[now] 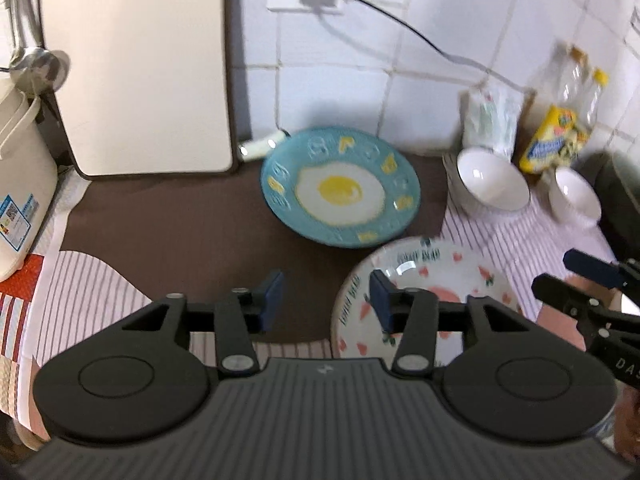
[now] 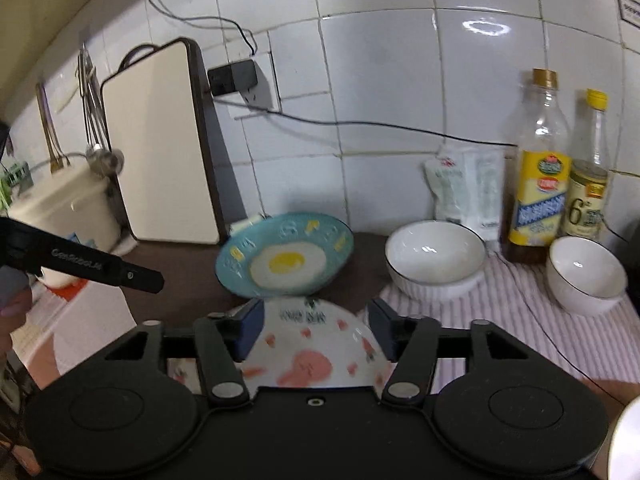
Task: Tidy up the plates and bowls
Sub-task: 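Move the left tool to the blue egg plate and grasp its rim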
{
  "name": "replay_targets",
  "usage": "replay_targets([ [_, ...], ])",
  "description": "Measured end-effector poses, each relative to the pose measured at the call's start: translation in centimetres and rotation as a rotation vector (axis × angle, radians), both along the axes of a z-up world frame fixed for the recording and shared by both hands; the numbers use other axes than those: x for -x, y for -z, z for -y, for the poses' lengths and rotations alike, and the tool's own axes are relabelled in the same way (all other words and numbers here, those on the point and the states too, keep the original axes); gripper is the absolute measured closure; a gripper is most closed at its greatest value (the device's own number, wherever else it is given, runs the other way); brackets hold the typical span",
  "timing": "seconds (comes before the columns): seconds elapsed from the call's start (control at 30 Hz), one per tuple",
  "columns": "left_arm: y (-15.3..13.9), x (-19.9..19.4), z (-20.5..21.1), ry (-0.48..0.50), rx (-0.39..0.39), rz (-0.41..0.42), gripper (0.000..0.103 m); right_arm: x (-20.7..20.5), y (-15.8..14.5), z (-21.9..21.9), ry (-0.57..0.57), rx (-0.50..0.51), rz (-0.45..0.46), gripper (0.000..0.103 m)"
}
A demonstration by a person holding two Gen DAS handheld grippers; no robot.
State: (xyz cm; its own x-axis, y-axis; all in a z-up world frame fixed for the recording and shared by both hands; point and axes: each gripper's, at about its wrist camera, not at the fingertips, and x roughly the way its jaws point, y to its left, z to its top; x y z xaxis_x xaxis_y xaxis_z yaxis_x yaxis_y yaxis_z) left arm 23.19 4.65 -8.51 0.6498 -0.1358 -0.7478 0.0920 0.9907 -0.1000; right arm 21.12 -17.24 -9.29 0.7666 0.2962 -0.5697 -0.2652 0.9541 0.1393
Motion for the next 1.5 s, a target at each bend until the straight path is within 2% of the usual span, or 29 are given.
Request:
replay_targets([
  [0.2,-0.3,-1.7,-2.9,-0.064,0.042,0.047,0.050,-3.2,0.1,-1.1,-0.016,-0.062,0.018,0.034],
  [0.3,0.2,-2.7,-3.7,-0.090,0.066,0.046,0.049,-5.0,0.7,-2.0,-0.066,-0.060,-0.006,0.034],
  [0.4,0.6,-3.4,-4.0,-0.113,0.054,0.048,0.048,-6.2,1.4,-2.8,-0.071,-0.036,-0.003,0.034],
  [0.6,1.9,-4.6,-4.2,-0.120,0.050,0.046,0.047,-10.0,3.6,-2.9,-0.030,-0.058,-0.082,0.034],
  [0.83,4.8,-7.6,-4.6,-0.133,0.112,0.030,0.047,-13.4,6.5,-2.2,0.046,-0.097,-0.176,0.035],
  [0.93,6.4,-9.3,-4.9,-0.143,0.126,0.027,0.043,-14.5,8.0,-2.4,0.082,-0.110,-0.216,0.035],
  [1.07,8.4,-11.9,-4.8,-0.121,0.112,-0.022,0.042,-15.5,9.0,-3.0,0.089,-0.127,-0.250,0.035],
  [1.13,9.2,-12.8,-4.4,-0.113,0.056,-0.043,0.044,-15.8,9.2,-3.2,0.073,-0.148,-0.255,0.035],
  [1.2,9.7,-13.4,-4.3,-0.104,0.047,-0.044,0.044,-16.1,9.6,-3.5,0.075,-0.143,-0.272,0.035],
  [1.33,11.1,-14.8,-4.8,-0.110,0.086,-0.084,0.048,-16.8,10.3,-3.7,0.099,-0.142,-0.287,0.035],
  [1.4,11.5,-15.0,-5.1,-0.110,0.133,-0.086,0.054,-17.2,10.7,-3.5,0.112,-0.165,-0.309,0.035],
  [1.5,11.7,-14.9,-5.0,-0.089,0.157,-0.070,0.067,-17.6,11.1,-3.5,0.119,-0.170,-0.310,0.035],
])
